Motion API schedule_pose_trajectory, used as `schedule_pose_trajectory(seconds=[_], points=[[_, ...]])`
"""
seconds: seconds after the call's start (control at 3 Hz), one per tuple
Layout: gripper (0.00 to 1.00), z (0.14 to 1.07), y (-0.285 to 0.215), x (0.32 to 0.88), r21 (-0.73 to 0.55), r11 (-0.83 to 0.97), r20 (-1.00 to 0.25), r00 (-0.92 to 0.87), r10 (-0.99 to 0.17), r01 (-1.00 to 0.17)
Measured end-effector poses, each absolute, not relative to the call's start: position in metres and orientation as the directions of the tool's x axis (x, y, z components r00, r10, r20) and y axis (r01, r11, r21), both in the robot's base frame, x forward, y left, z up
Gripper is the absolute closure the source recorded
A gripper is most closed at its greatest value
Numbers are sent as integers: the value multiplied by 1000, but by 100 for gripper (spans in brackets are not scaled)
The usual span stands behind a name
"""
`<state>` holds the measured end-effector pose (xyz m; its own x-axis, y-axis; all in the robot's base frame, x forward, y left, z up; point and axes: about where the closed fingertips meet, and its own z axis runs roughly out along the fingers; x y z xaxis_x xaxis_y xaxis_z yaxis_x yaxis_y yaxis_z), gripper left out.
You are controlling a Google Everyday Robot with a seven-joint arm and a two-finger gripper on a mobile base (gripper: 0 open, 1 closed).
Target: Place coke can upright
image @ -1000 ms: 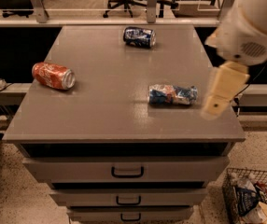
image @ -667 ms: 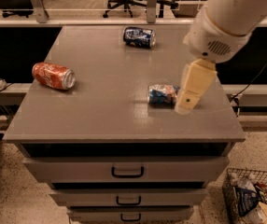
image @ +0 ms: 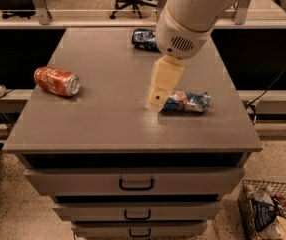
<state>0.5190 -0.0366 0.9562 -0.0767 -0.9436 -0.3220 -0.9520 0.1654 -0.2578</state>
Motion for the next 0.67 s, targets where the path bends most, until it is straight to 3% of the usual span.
schedule_pose_trajectory(seconds=[0.67], points=[[0, 947, -8, 539, -256, 185, -380, -77, -922, -949]])
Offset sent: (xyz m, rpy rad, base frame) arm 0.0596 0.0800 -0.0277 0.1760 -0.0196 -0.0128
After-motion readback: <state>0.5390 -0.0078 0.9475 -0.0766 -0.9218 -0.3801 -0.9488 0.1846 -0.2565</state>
